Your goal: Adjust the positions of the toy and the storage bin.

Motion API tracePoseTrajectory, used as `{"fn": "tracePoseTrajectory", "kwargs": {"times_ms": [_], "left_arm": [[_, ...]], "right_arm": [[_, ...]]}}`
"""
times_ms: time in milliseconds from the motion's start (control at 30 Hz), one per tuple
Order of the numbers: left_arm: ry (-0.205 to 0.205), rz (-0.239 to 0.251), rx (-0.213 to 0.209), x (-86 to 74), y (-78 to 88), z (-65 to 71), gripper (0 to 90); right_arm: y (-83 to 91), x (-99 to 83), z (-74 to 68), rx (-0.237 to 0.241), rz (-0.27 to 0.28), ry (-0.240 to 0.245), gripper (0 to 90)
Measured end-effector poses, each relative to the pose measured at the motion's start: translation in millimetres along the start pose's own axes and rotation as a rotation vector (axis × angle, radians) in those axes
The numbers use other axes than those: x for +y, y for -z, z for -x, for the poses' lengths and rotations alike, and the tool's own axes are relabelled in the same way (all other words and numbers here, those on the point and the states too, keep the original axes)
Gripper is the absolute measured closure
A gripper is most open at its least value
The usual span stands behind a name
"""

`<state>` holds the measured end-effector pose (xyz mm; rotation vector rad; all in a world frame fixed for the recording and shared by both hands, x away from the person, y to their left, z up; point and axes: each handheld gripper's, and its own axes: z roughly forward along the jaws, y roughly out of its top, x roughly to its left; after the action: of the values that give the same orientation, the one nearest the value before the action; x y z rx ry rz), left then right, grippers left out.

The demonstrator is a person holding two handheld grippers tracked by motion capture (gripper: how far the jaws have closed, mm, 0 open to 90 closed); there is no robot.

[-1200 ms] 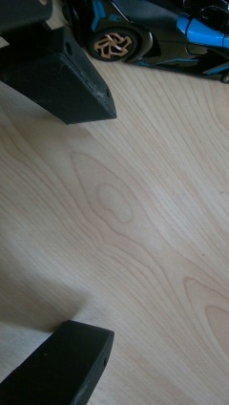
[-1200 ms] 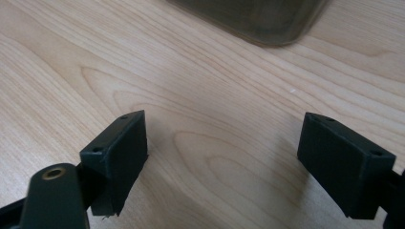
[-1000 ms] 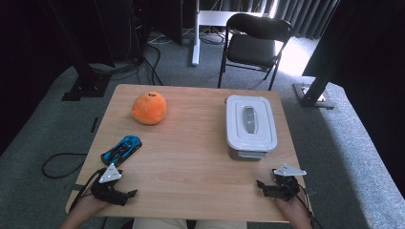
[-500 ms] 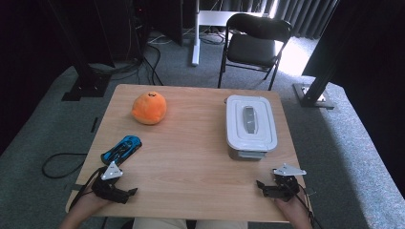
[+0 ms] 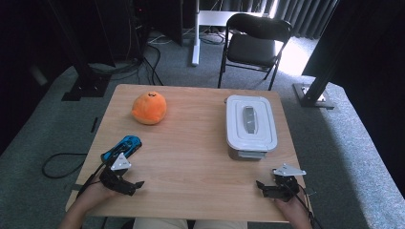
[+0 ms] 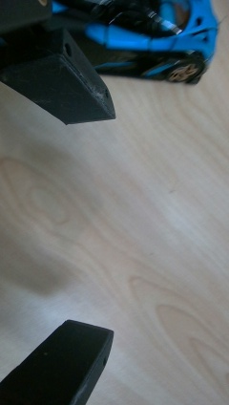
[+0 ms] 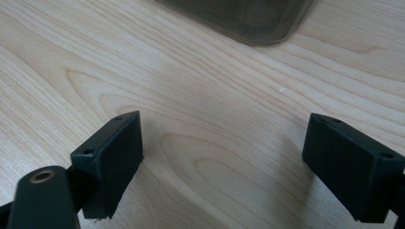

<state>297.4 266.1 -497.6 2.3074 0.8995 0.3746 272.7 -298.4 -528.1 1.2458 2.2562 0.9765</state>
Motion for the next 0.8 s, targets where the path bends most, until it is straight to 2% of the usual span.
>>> {"fn": "tracePoseTrajectory", "kwargs": {"times_ms": [100, 167, 333, 367, 767, 800], "left_arm": [[0.016, 0.019, -0.001, 8.4, 0.1, -4.9, 1.6], [0.015, 0.019, 0.010, 14.5, -0.5, -7.8, 1.6], [0.024, 0.028, 0.002, 24.9, -2.5, -14.0, 1.6], [0.042, 0.041, 0.006, 30.1, -4.3, -18.8, 1.6], [0.076, 0.061, 0.093, 61.9, -12.2, -44.9, 1.6], [0.088, 0.066, 0.101, 65.0, -12.5, -47.5, 1.6]], "right_arm": [[0.0, 0.0, 0.0, 0.000, 0.000, 0.000, 13.3], [0.0, 0.0, 0.0, 0.000, 0.000, 0.000, 13.3], [0.0, 0.0, 0.0, 0.000, 0.000, 0.000, 13.4], [0.0, 0.0, 0.0, 0.000, 0.000, 0.000, 13.4], [0.0, 0.0, -0.1, 0.000, 0.000, 0.001, 13.4], [0.0, 0.0, 0.0, 0.000, 0.000, 0.001, 13.4]]}}
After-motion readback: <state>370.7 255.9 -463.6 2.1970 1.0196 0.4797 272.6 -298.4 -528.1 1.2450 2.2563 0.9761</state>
